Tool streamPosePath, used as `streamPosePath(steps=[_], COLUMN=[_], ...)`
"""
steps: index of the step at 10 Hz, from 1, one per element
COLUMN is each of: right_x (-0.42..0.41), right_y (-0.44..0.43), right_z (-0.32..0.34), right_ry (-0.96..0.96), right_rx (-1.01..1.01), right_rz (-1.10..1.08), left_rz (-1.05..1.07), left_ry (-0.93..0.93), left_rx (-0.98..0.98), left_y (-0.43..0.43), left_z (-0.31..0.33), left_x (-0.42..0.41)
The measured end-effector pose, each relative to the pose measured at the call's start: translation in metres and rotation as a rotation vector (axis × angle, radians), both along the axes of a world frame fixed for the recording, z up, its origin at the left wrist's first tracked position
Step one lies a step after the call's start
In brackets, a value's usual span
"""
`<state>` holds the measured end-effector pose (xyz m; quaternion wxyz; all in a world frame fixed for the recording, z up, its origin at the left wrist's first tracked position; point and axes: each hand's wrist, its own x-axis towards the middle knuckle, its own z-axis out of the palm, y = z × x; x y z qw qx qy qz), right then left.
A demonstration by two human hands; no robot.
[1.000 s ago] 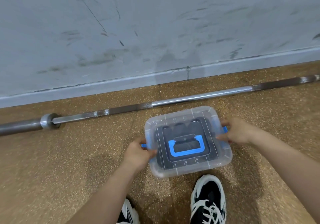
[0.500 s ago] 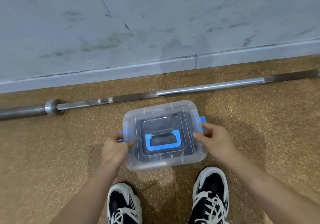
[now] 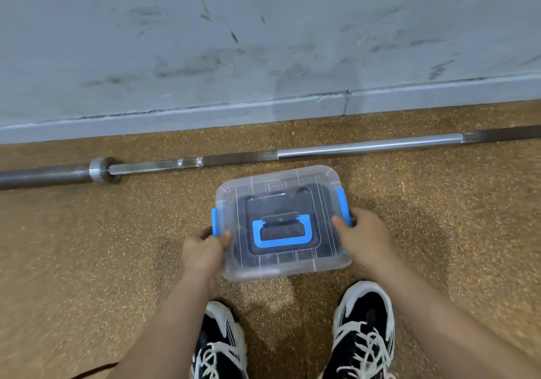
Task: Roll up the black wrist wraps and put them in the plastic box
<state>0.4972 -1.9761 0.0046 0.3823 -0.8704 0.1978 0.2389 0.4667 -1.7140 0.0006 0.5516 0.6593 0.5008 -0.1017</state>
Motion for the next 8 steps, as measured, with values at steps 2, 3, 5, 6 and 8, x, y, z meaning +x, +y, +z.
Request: streamPosePath(steps=[2,3,5,6,8], right_x=[-0.007,-0.006,0.008,0.018,0.027], right_y=[0.015,0.018,0.024,0.026,-0.009], right_z=[0.006,0.004,0.028,0.041,0.082], right_ry=[-0.116,-0.102,-0.008,0.052,0.076], right_rx=[-0.488,-0.66,-0.873,-0.918,-0.61], right_rz=[0.327,0.482,0.886,0.996,0.748], left_rz=[-0.5,-0.675,-0.693,-0.821,-1.146], left_ry=[-0.048,-0.029,0.069,0.142,0.166], left_rx=[0.728,0.931,0.904,0.791,0.812], left_y=[-0.023,-0.025,-0.027,-0.02,0.031], left_z=[0.004,0.0,0.001,0.018,0.094], left_x=[-0.02,-0.023,-0.025,-0.016,0.039])
